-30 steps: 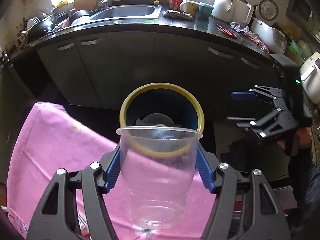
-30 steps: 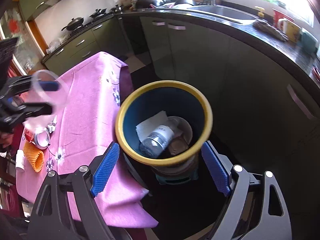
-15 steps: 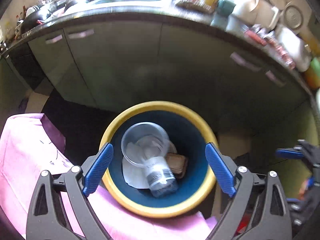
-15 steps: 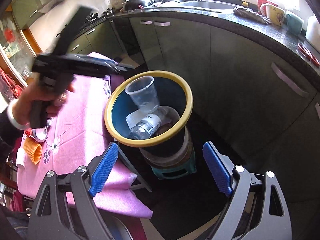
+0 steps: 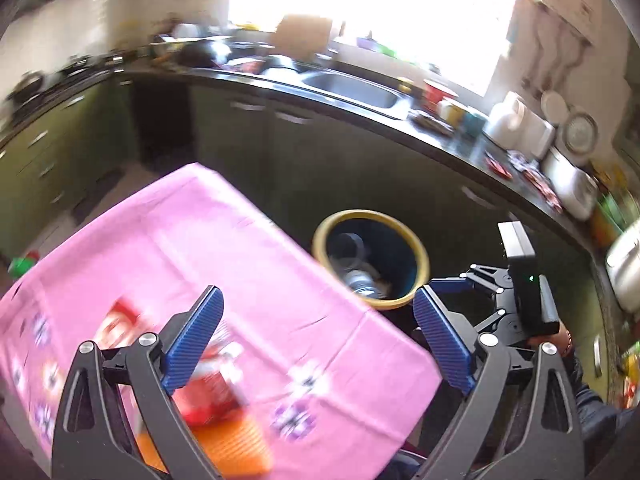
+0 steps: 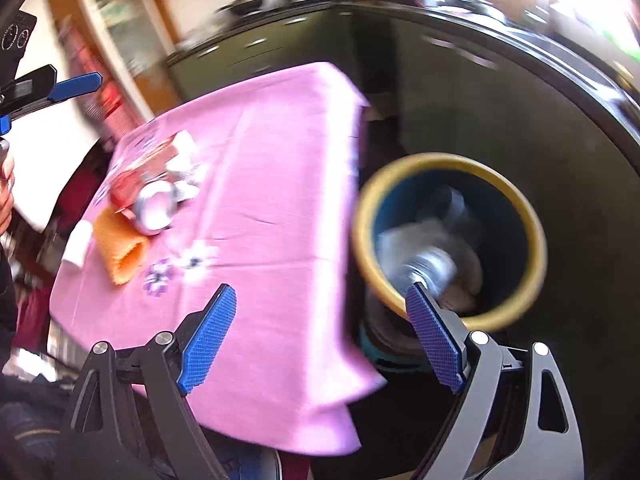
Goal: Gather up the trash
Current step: 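Grasp the red Coca-Cola can with the right gripper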
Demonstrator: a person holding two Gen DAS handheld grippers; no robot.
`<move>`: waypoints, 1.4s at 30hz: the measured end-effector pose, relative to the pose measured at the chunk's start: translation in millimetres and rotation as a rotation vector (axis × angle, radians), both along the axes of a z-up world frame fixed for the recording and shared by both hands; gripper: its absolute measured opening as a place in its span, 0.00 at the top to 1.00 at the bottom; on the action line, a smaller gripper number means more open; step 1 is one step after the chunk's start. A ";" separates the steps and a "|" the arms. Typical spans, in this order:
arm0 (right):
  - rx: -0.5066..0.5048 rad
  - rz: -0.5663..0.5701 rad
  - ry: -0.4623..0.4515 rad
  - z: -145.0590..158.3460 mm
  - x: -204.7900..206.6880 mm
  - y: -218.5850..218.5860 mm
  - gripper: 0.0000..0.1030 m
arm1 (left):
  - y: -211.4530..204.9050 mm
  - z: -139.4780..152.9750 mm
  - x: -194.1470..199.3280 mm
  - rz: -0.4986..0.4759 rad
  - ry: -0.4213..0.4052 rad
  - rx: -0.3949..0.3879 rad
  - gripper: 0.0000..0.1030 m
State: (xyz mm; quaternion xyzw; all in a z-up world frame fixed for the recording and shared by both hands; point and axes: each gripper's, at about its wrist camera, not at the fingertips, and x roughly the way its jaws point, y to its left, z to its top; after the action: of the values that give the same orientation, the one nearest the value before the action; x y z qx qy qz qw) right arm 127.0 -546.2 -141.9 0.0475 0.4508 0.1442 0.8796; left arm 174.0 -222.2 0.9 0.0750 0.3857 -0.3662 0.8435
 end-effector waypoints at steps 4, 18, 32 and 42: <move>-0.024 0.197 -0.029 12.9 25.1 67.8 0.17 | 80.3 2.7 -27.6 0.183 -0.034 -0.017 0.10; -0.200 0.782 -0.078 18.4 89.9 239.7 0.20 | 219.5 -37.6 -78.6 0.494 0.055 -0.072 0.08; -0.255 0.916 0.038 -20.6 129.3 270.4 0.26 | 227.3 -61.8 -77.6 0.525 0.127 -0.088 0.08; -0.278 0.907 0.018 -32.1 125.5 278.6 0.30 | 225.4 -68.5 -74.5 0.520 0.151 -0.079 0.08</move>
State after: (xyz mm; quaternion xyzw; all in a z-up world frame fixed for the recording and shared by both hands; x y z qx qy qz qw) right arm 252.5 -267.6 -174.0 -0.2712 0.4488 0.4518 0.7217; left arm 99.5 3.1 -67.7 -0.0870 0.4391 -0.1566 0.8804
